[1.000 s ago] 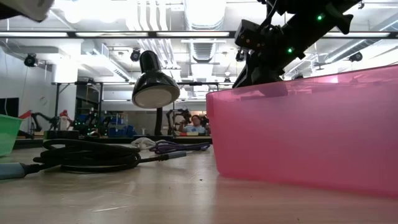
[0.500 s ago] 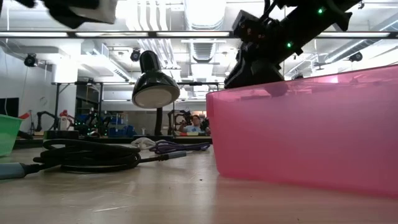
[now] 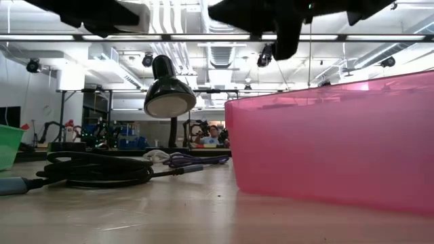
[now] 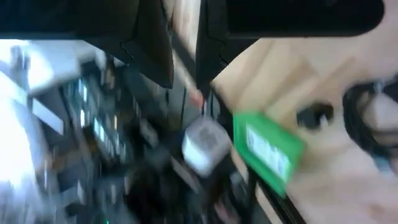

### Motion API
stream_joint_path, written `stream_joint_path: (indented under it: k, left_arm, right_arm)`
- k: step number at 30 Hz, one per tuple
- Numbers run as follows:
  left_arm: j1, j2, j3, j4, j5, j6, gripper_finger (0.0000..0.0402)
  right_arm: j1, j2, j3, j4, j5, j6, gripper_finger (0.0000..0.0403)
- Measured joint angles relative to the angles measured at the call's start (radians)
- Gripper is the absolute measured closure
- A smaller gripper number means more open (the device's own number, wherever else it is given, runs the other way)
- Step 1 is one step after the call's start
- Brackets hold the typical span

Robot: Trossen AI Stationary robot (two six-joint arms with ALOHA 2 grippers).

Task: Pick and place items into bin
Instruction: Put the white charger adapter into the blue bin

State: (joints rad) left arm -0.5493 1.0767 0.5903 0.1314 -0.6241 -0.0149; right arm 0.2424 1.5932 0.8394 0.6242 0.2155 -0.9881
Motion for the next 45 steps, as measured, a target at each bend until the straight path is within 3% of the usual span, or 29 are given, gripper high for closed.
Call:
stream_joint_path:
  k: [2,10,19,25,39,45]
  left_arm:
    - [-0.001,-0.03,-0.01,0.014,0.003,0.011,0.0268]
    - [0.0,-0.071,-0.024,0.052,0.004,0.04,0.0268]
    - [0.0,-0.032,-0.024,0.101,0.022,0.057,0.0268]
    - [0.001,-0.009,-0.024,0.13,0.028,0.055,0.0268]
    - [0.046,0.129,-0.026,0.453,0.027,0.08,0.0268]
    - [0.058,0.184,-0.025,0.539,0.027,0.119,0.0268]
  right_arm:
    - [0.0,0.0,0.0,0.048,-0.064,-0.063,0.0346]
    - [-0.003,0.0,0.022,0.089,-0.071,-0.285,0.034]
    - [-0.003,0.011,0.026,0.066,-0.13,-0.386,0.0243]
    - [-0.002,0.032,0.026,0.07,-0.175,-0.536,0.0188]
    - [-0.005,0.073,0.136,0.04,-0.134,-0.607,0.0163]
    - [-0.009,0.074,0.154,-0.055,-0.025,-0.698,0.0154]
